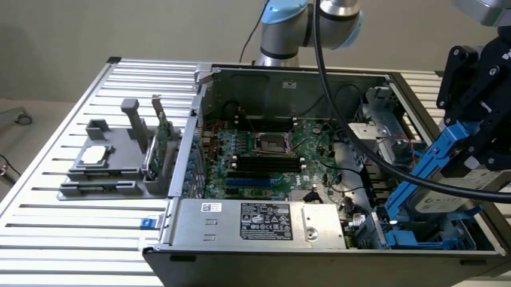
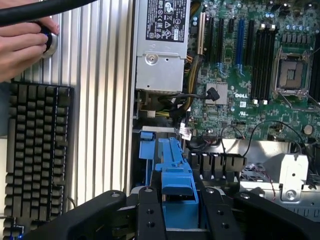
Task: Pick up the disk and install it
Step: 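Insert the disk into the insertion slot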
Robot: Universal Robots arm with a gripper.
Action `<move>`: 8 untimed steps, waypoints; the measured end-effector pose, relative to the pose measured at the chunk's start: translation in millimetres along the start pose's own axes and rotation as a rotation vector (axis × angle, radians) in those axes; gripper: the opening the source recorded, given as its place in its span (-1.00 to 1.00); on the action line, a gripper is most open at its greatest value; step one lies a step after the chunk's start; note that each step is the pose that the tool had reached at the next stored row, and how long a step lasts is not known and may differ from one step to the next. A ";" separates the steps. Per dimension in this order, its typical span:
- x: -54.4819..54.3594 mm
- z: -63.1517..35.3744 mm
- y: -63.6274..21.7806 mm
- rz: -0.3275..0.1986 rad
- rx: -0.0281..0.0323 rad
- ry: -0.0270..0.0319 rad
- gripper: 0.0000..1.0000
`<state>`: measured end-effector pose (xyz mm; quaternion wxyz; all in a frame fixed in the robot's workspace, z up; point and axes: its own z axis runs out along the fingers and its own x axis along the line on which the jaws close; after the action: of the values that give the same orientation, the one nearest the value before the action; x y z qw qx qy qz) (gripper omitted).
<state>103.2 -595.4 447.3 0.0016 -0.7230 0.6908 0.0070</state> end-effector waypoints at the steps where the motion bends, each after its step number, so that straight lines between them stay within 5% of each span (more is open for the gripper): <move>1: 0.0 1.1 0.0 0.000 -0.0001 0.0010 -0.35; 8: 0.0 2.4 0.1 0.002 -0.0054 0.0043 -0.35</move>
<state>103.1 -595.4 444.8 -0.0019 -0.7224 0.6915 0.0073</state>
